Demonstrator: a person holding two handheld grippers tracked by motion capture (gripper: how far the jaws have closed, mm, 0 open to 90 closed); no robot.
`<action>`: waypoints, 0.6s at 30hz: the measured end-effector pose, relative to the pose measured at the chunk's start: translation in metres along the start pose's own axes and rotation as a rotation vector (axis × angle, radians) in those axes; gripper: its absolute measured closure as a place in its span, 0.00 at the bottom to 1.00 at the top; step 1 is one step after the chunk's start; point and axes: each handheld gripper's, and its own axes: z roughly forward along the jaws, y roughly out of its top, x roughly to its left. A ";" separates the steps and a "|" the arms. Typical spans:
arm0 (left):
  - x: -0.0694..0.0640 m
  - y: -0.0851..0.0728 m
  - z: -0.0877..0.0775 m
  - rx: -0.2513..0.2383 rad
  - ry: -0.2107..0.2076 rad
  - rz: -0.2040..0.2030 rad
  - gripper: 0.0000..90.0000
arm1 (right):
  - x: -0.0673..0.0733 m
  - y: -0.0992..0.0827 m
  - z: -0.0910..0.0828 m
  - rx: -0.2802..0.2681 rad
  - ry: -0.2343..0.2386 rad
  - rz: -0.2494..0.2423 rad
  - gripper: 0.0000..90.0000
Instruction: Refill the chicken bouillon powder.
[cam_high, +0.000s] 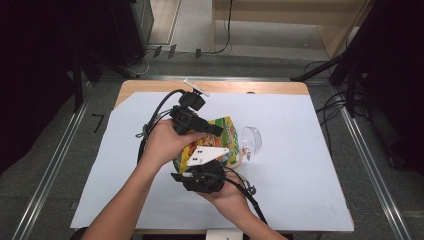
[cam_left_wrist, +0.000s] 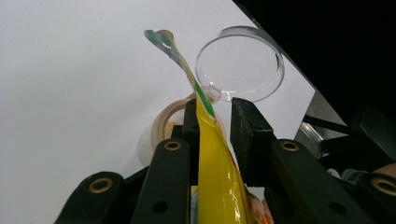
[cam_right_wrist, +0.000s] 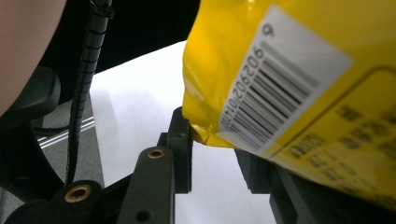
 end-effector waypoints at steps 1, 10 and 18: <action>0.000 0.000 0.000 0.001 0.000 0.000 0.85 | 0.000 0.000 0.000 -0.001 0.001 0.000 0.78; 0.003 0.000 0.000 0.001 -0.005 -0.013 0.84 | 0.001 0.001 -0.001 0.006 0.001 -0.006 0.77; 0.003 0.000 0.000 0.001 -0.004 -0.008 0.84 | 0.002 0.001 -0.001 0.005 -0.003 -0.007 0.77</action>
